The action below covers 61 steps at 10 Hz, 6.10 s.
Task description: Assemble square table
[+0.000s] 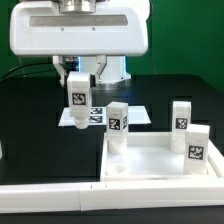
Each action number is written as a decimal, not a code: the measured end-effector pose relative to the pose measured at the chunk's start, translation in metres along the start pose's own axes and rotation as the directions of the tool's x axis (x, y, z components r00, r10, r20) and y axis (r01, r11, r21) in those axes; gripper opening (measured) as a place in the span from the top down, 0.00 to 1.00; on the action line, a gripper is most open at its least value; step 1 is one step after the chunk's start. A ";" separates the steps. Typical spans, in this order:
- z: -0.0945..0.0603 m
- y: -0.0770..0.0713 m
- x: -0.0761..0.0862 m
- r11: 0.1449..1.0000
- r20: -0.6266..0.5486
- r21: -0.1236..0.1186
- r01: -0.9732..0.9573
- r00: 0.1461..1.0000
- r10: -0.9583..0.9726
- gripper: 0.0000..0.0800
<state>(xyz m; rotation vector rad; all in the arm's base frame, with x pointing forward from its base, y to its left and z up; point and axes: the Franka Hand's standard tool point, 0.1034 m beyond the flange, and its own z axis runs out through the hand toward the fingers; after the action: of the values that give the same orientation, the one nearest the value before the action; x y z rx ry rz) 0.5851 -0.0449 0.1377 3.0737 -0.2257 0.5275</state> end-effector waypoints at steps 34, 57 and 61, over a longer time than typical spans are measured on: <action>0.061 -0.042 0.019 0.997 0.193 0.065 -0.048 0.981 0.035 0.19; 0.077 -0.040 0.026 0.551 0.099 -0.077 -0.831 0.544 0.833 0.64; 0.077 -0.040 0.026 0.551 0.099 -0.077 -0.831 0.544 0.833 0.39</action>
Offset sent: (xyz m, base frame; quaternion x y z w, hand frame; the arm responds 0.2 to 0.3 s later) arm 0.0000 0.0000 0.0000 0.0000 0.0000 0.0000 1.0000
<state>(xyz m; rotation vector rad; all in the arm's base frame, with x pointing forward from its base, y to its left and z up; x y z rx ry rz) 0.6407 -0.0117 0.0746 2.7580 -1.7444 0.2966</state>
